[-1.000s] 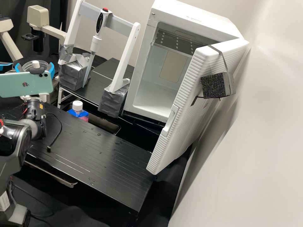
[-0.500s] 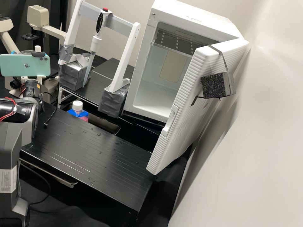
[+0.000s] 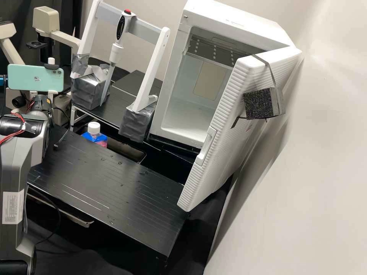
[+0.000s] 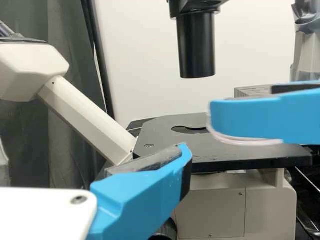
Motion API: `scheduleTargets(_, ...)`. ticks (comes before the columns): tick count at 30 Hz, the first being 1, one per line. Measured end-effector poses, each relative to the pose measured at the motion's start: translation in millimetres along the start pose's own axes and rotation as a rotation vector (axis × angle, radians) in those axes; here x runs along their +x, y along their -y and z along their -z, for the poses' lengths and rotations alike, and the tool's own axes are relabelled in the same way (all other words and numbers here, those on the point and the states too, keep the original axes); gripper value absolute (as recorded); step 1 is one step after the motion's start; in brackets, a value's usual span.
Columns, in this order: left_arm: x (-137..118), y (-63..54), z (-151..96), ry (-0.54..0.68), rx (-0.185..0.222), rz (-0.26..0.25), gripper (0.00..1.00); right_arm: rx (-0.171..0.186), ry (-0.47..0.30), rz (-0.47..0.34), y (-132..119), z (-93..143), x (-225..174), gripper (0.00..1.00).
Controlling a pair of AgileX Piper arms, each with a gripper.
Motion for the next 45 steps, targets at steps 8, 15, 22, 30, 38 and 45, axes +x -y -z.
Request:
scheduleTargets(8,0,0.1,0,0.000,0.000,0.001,1.00,-0.067,0.003,0.032,11,7,24,0.00)
scheduleTargets(15,0,1.0,0,-0.001,0.000,0.009,1.00,-0.069,0.010,0.029,12,4,38,0.00)
scheduleTargets(22,0,1.0,0,-0.001,0.000,0.009,1.00,-0.074,0.041,0.028,9,-4,55,0.00)
scheduleTargets(30,0,1.0,0,-0.001,0.000,0.009,1.00,-0.067,0.069,0.026,4,-11,71,0.00)
scheduleTargets(38,0,1.0,0,-0.001,0.000,0.009,1.00,-0.050,0.083,0.030,-2,-13,81,0.00)
scheduleTargets(45,0,1.0,0,-0.001,0.000,0.009,1.00,-0.057,0.084,0.038,-1,-13,84,0.00)
